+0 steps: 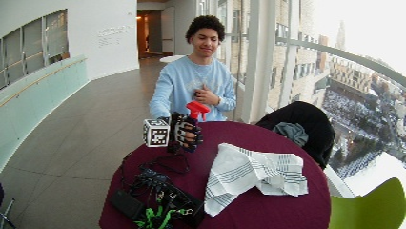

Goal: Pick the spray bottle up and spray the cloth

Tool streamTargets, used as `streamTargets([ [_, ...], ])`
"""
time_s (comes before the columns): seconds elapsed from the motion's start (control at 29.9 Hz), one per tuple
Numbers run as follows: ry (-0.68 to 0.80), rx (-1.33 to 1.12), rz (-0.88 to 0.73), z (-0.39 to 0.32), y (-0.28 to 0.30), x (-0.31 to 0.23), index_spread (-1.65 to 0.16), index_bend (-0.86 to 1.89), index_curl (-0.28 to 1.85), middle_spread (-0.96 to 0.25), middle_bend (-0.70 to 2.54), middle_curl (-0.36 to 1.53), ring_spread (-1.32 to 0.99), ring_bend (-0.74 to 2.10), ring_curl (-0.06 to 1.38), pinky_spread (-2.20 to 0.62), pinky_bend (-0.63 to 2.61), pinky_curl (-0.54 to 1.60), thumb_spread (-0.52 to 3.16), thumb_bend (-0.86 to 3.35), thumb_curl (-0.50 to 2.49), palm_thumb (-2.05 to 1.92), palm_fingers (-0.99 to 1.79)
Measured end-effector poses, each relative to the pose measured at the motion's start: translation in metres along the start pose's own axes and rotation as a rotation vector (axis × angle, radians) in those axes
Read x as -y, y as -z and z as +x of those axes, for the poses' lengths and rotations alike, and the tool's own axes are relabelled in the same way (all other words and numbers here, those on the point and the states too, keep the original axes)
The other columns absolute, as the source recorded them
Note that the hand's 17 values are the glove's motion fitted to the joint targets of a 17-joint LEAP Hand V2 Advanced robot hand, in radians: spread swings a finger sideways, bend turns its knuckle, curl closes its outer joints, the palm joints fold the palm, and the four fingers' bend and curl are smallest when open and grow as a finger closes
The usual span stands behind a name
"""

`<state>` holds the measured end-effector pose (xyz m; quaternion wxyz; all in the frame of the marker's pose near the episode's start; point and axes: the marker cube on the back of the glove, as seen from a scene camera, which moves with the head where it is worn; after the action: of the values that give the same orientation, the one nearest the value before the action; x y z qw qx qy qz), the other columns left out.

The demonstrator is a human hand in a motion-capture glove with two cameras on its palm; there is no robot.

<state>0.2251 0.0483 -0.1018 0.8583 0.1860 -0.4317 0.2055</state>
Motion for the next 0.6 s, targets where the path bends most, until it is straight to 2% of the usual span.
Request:
streamTargets([
  [0.6,-0.320,-0.225,-0.231,-0.042,-0.004,0.065,-0.21,0.12,0.33,-0.06,0.25,0.43,0.02,0.46,0.38,0.20,0.20,0.35,1.15,-0.02,0.42,0.69,1.10],
])
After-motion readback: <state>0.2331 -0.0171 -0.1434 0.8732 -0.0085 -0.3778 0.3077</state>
